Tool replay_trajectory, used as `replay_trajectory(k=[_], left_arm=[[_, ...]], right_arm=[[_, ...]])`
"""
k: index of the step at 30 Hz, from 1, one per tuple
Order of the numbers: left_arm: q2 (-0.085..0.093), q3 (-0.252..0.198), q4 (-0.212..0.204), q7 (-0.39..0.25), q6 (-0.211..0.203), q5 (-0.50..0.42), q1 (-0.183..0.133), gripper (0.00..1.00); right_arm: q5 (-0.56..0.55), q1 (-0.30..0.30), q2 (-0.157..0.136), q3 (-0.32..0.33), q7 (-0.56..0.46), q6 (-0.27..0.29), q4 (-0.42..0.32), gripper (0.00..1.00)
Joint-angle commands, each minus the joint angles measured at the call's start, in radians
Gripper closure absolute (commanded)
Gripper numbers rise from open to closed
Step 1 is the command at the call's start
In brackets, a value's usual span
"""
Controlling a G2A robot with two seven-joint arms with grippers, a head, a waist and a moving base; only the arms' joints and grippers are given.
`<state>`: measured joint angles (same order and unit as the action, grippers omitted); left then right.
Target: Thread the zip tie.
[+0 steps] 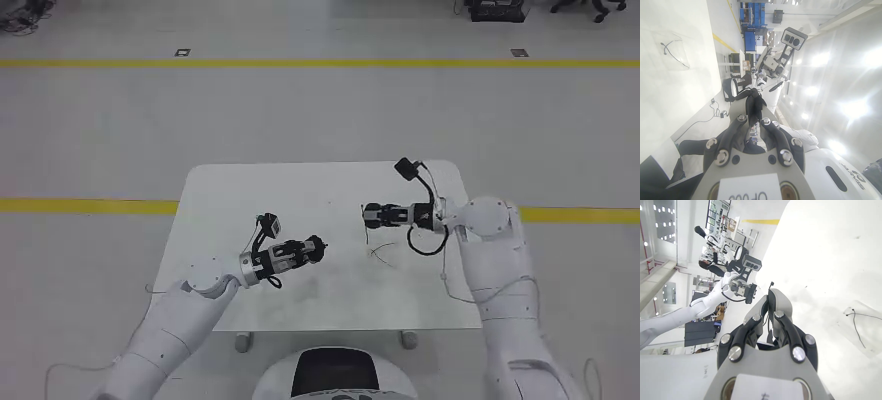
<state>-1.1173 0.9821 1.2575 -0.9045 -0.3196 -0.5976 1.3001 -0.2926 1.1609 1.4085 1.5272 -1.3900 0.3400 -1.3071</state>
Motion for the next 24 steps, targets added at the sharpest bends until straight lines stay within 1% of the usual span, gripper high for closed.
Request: replay_trajectory(k=[1,5,9,15,17,24], left_arm=[[0.0,0.0,0.0,0.0,0.0,0.0,0.0,1.0],[0.0,0.0,0.0,0.0,0.0,0.0,0.0,1.0],[0.0,0.0,0.0,0.0,0.0,0.0,0.0,1.0],[0.0,0.0,0.0,0.0,0.0,0.0,0.0,1.0],[0.0,0.0,0.0,0.0,0.0,0.0,0.0,1.0],[0.0,0.0,0.0,0.0,0.0,0.0,0.0,1.0]], right_arm=[[0.045,-0.002,-0.016,-0.021,0.0,0.0,0.001,1.0],[0.117,-0.01,-0.051,-0.07,0.0,0.0,0.007,1.0],[0.168,-0.015,-0.08,-0.112,0.0,0.0,-0.009,1.0],[0.203,-0.019,-0.112,-0.162,0.001,0.0,-0.035,1.0],[0.205,-0.017,-0.12,-0.172,0.018,0.0,-0.047,1.0],[0.205,-0.017,-0.12,-0.172,0.018,0.0,-0.047,1.0]])
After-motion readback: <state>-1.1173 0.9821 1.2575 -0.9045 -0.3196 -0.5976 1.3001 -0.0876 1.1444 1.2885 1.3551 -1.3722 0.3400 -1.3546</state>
